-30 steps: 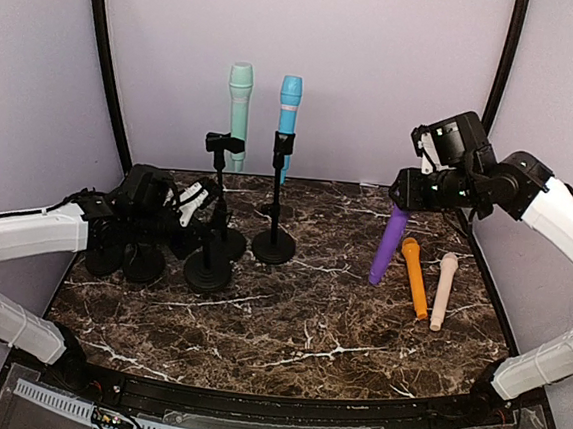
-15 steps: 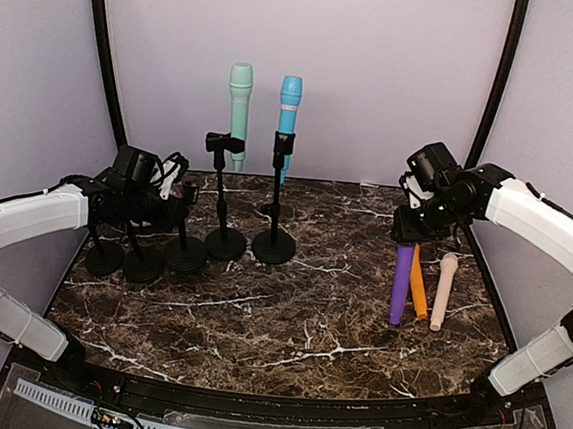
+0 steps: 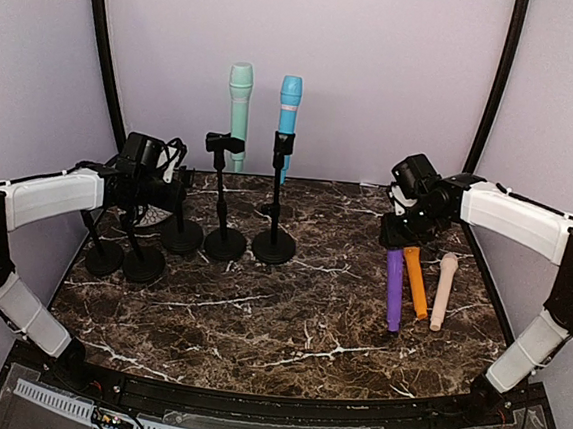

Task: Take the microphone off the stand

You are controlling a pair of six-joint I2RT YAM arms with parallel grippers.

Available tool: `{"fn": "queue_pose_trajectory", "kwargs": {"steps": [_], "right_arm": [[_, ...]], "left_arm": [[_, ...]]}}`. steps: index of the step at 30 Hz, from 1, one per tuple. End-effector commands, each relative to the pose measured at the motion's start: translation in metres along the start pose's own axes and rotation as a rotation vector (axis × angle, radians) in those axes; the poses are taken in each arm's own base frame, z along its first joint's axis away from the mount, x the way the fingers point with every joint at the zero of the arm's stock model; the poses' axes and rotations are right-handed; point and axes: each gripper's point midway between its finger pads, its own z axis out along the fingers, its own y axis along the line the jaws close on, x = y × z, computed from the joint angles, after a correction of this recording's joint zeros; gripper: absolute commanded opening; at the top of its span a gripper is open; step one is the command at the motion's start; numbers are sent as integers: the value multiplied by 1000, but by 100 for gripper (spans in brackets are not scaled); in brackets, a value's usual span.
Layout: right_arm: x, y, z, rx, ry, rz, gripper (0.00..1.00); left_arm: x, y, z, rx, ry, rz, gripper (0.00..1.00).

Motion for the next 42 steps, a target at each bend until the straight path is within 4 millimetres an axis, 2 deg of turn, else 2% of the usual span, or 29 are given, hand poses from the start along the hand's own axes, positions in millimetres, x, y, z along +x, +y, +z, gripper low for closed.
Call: {"fn": "queue_pose_trajectory", "kwargs": {"steps": [1,7,14,23,27,30,34,38,42], "right_arm": [[-6,-4,32,22,-1,20,21],[-12,-3,56,32,3,48,28],[-6,-23,78,109,19,69,38],[-1,-24,104,62,35,112,53],[-2,-24,107,58,32,113,60],[-4,-24,106,57,27,116,67],[-7,-22,103,45,18,120,72],[-12,-19,96,19,-3,131,74],[-21,-13,77,-28,-48,144,77]], "left_arm": [[-45,16,-2,-43,-132,-19,0],[-37,35,15,-54,-100,-65,0],[-27,41,24,-79,-65,-48,1],[-13,36,34,-55,-15,-43,23],[-12,35,34,-47,-14,-43,31],[-12,35,33,-47,-16,-43,43],[-15,34,26,-41,-32,-44,52],[-24,35,13,-40,-81,-46,61],[-41,36,-13,-47,-178,-3,69]]}}
